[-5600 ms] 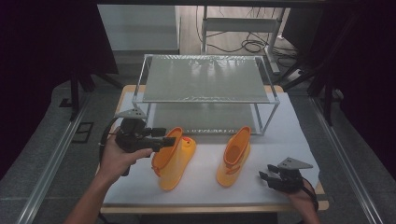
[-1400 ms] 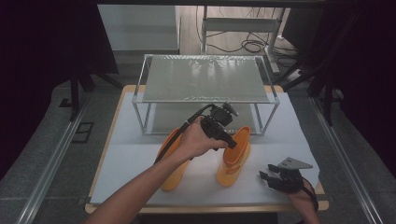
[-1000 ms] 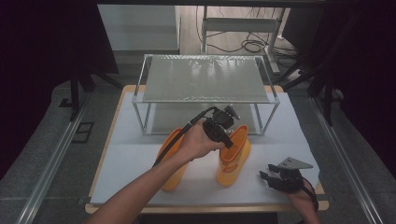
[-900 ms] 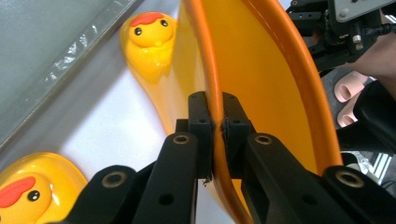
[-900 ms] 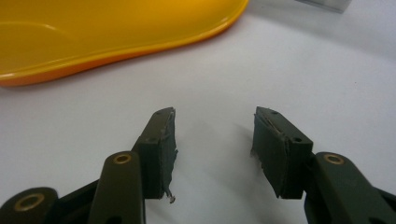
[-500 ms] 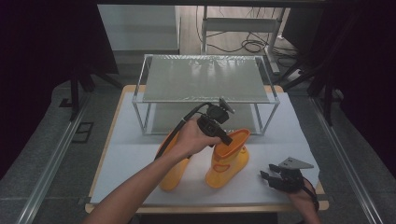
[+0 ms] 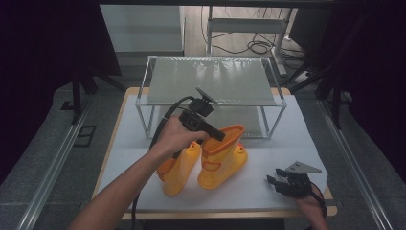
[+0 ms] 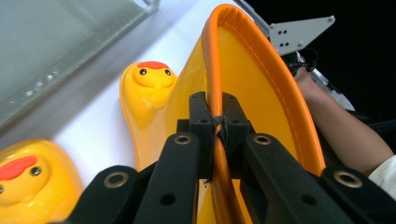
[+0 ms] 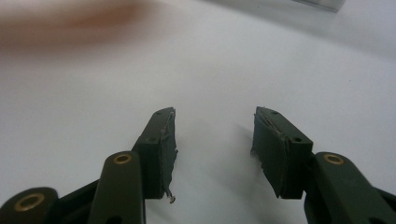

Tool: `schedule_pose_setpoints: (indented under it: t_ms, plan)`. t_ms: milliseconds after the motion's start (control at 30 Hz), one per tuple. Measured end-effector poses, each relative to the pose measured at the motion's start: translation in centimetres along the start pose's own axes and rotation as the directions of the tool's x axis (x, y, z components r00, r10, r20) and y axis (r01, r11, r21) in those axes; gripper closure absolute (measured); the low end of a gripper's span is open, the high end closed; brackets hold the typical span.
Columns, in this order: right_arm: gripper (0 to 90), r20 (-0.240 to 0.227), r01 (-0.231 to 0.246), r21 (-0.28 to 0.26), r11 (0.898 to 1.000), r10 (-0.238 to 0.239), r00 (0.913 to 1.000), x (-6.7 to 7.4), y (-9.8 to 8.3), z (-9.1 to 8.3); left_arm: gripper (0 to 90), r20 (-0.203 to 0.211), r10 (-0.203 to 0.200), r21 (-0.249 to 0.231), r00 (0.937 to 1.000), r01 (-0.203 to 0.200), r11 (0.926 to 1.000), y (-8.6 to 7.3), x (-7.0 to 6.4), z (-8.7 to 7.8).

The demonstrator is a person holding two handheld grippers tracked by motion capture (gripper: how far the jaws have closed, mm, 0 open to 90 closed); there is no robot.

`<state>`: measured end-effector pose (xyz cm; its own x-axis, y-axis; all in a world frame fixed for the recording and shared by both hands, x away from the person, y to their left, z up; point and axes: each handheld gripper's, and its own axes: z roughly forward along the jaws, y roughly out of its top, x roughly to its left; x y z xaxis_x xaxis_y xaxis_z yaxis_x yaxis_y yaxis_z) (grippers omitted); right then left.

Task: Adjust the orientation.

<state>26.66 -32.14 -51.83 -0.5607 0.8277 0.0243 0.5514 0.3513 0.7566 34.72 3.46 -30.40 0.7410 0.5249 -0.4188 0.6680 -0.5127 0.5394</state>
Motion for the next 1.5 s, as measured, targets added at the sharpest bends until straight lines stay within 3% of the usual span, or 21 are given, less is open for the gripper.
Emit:
schedule_pose_setpoints:
  t_ms: [33, 67, 167, 633, 967, 1167, 1267, 1333, 1500]
  plan:
    - [49.2, 0.000, 0.000, 0.000, 1.000, 0.000, 1.0000, 0.0, 0.0, 0.0, 86.3, -0.006, 0.015, 0.010, 0.9999, -0.015, 0.9998, -0.1, 0.2, -0.4]
    - [49.1, 0.002, 0.000, 0.000, 1.000, 0.000, 1.0000, 0.0, 0.0, 0.0, 86.2, -0.014, -0.003, -0.010, 0.9999, 0.003, 0.9999, -0.5, 0.3, -0.7]
    - [49.2, 0.003, -0.002, 0.000, 1.000, 0.002, 1.0000, 0.0, 0.0, 0.0, 86.3, -0.044, -0.010, -0.016, 0.9990, 0.009, 0.9998, -1.0, 0.7, -0.9]
    - [49.2, 0.001, -0.003, -0.001, 1.000, 0.003, 1.0000, 0.0, 0.0, 0.0, 86.2, -0.074, -0.026, 0.004, 0.9969, 0.026, 0.9996, -3.1, 2.0, -0.6]
    - [49.2, 0.003, -0.004, -0.001, 1.000, 0.004, 1.0000, 0.0, 0.0, 0.0, 85.5, -0.060, -0.027, 0.033, 0.9978, 0.029, 0.9990, -4.5, 2.5, -0.2]
    - [49.1, 0.004, -0.005, 0.000, 1.000, 0.005, 1.0000, 0.0, 0.0, 0.0, 78.4, -0.044, -0.027, 0.042, 0.9987, 0.029, 0.9987, -5.0, 2.3, -0.2]
    - [49.0, 0.006, -0.005, 0.000, 1.000, 0.005, 1.0000, 0.1, 0.0, 0.0, 73.7, -0.023, -0.038, 0.027, 0.9990, 0.039, 0.9989, -5.1, 2.4, -0.5]
    - [49.0, 0.005, -0.005, -0.001, 1.000, 0.005, 1.0000, 0.1, 0.0, 0.0, 65.7, -0.033, -0.036, -0.002, 0.9988, 0.036, 0.9993, -5.0, 2.3, -0.9]
    - [49.1, 0.011, -0.010, 0.002, 1.000, 0.010, 0.9999, 0.1, 0.1, 0.1, 59.6, -0.038, -0.017, -0.059, 0.9991, 0.015, 0.9981, -4.7, 2.1, -2.1]
